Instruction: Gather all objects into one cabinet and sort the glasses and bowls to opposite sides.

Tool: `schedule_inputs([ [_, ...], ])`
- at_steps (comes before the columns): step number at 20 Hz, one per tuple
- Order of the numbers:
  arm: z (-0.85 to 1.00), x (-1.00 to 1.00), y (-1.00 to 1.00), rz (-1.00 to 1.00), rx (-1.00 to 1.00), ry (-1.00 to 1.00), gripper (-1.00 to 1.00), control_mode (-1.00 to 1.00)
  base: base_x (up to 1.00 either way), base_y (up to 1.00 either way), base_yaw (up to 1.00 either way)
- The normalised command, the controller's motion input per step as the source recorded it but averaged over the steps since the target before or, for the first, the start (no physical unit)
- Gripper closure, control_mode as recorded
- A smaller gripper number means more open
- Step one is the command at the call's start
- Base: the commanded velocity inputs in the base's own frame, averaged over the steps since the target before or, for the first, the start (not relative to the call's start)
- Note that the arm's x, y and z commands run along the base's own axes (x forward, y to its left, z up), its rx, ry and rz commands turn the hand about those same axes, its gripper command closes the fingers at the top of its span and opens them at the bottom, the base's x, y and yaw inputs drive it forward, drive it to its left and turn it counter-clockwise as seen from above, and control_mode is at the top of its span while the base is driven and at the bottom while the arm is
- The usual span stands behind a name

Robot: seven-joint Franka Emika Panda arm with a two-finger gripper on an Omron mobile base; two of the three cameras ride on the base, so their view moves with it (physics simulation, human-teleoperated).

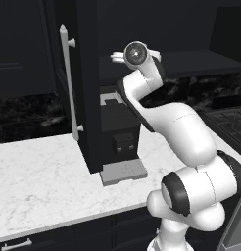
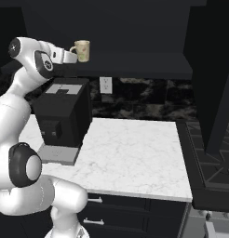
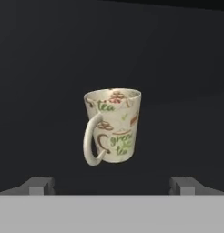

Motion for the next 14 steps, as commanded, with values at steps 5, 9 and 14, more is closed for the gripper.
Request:
schedule_inputs([
  [5,0.0,0.27,0.01,-0.03,0.0,0.02,-1.0,-1.0,0.0,0.0,0.0],
  [9,0.0,0.07,0.0,0.0,0.0,0.05,-1.0,-1.0,0.0,0.0,0.0],
  [14,0.0,0.15,0.0,0.0,0.0,0.03,-1.0,-1.0,0.0,0.0,0.0],
])
